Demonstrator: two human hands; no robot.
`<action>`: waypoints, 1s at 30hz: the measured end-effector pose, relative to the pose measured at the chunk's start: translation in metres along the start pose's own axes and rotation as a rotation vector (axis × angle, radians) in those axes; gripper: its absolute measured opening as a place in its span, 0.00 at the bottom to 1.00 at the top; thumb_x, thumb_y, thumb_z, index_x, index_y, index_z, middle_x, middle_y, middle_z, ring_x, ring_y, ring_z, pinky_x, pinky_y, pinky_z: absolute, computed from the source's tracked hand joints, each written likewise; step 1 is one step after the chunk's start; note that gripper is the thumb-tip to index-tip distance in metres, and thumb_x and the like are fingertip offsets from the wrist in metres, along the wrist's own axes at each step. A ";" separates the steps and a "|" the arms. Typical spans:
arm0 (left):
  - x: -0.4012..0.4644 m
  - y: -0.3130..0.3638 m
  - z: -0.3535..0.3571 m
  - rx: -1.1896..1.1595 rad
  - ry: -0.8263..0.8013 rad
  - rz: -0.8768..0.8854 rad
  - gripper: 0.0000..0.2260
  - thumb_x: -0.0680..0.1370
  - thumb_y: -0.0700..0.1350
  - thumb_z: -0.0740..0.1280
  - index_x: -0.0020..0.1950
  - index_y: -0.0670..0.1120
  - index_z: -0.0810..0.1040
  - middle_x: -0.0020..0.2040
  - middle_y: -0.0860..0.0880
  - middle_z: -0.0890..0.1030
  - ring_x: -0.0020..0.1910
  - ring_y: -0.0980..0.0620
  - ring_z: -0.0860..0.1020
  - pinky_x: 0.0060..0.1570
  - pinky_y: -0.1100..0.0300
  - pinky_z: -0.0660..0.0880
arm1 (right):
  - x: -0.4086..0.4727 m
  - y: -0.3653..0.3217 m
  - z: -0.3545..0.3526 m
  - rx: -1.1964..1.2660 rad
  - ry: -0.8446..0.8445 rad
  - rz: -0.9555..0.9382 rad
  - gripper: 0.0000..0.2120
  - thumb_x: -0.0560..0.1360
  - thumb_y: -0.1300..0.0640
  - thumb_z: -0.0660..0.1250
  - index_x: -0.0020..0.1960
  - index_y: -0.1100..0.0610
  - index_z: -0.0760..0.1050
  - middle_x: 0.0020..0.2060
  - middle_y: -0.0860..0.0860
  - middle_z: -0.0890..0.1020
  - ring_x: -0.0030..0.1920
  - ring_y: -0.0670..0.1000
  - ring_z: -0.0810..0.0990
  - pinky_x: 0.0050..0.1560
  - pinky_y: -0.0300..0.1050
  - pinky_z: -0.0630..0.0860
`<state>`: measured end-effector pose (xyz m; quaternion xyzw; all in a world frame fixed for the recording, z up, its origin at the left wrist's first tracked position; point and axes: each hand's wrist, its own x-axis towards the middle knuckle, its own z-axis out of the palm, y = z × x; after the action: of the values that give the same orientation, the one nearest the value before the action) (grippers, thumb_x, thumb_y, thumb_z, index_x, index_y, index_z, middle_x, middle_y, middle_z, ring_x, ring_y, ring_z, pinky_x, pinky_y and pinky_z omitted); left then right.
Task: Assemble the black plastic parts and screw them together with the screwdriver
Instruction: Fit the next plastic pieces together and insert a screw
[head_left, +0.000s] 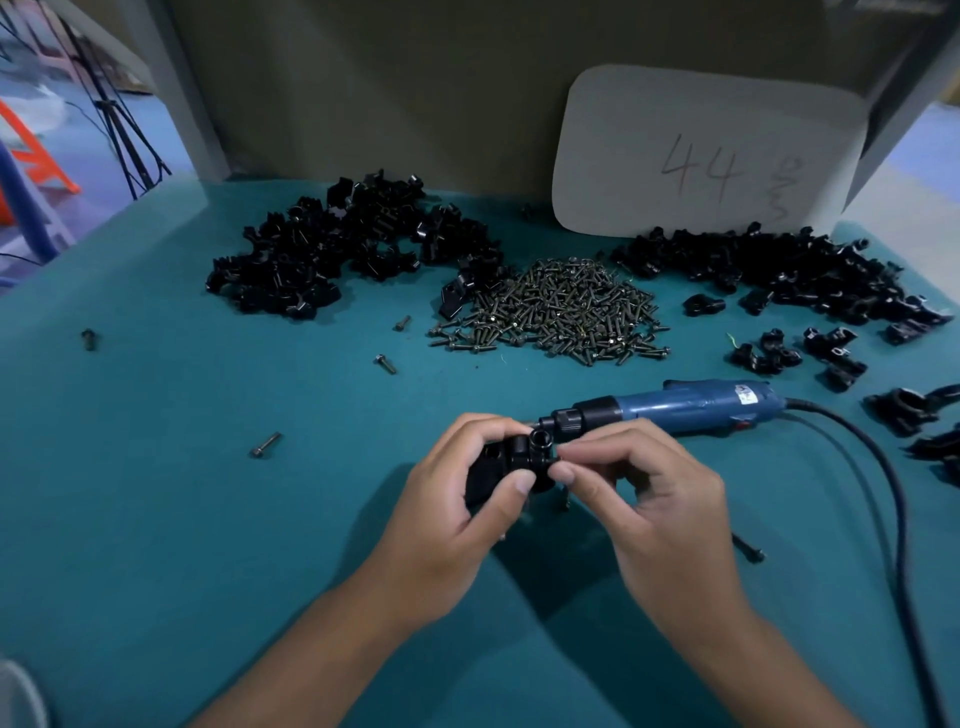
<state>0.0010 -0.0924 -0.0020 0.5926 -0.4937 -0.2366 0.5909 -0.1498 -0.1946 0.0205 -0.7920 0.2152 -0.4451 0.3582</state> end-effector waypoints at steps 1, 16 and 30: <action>0.000 0.001 -0.001 0.027 -0.017 -0.010 0.10 0.79 0.56 0.64 0.60 0.61 0.75 0.54 0.58 0.77 0.45 0.52 0.80 0.44 0.56 0.77 | 0.000 0.001 0.001 0.026 -0.003 0.036 0.03 0.73 0.50 0.76 0.45 0.44 0.83 0.42 0.42 0.84 0.43 0.50 0.83 0.42 0.47 0.79; 0.000 0.009 -0.005 -0.081 -0.138 -0.114 0.14 0.79 0.58 0.66 0.61 0.53 0.78 0.57 0.53 0.82 0.59 0.49 0.80 0.57 0.55 0.77 | -0.005 -0.001 0.004 0.141 0.023 -0.055 0.01 0.76 0.55 0.74 0.47 0.50 0.83 0.45 0.45 0.84 0.49 0.54 0.85 0.48 0.45 0.80; 0.002 0.008 -0.002 0.158 -0.115 0.020 0.12 0.80 0.57 0.64 0.60 0.53 0.76 0.54 0.60 0.76 0.56 0.56 0.77 0.52 0.68 0.71 | -0.004 -0.011 0.005 -0.138 -0.042 0.053 0.06 0.76 0.43 0.65 0.42 0.40 0.71 0.41 0.38 0.81 0.39 0.38 0.79 0.39 0.25 0.69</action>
<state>0.0006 -0.0915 0.0061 0.6178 -0.5499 -0.2245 0.5153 -0.1471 -0.1825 0.0247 -0.8180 0.2587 -0.4029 0.3189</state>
